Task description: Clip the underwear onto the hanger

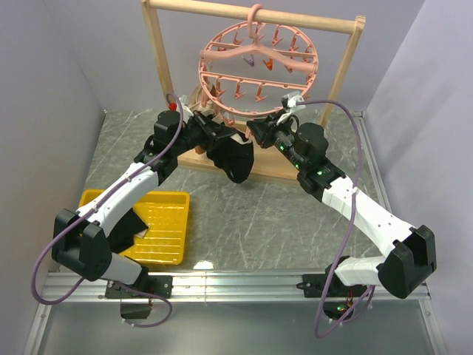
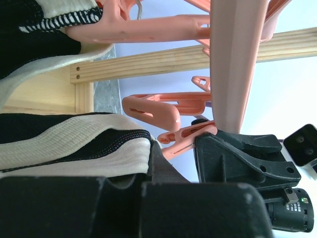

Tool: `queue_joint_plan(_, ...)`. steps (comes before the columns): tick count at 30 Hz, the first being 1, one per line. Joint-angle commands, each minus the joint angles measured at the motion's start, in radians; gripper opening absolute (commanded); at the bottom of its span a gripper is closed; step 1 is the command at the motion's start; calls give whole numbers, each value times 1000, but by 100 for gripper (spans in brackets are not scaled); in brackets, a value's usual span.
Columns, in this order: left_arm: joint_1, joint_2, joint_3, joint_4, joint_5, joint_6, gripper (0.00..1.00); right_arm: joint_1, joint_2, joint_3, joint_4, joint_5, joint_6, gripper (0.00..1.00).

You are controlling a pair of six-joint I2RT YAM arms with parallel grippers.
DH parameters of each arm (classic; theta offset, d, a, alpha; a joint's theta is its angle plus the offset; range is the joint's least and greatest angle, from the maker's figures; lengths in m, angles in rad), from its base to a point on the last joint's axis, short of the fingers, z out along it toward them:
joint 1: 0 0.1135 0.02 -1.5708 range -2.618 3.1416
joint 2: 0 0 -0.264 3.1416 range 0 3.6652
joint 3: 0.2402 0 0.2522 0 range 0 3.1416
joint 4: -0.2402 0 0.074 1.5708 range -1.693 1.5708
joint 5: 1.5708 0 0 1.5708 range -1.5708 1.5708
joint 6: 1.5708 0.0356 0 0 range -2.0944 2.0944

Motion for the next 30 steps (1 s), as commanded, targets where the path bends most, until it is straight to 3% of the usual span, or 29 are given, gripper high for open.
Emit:
queue_joint_plan(1,-5,-2,52,46,-9,-35,0,26,14,-27,-63,2,-35,0)
queue_joint_plan(30,2,24,96,100,-32,-68,0,53,35,-43,-110,120,-92,0)
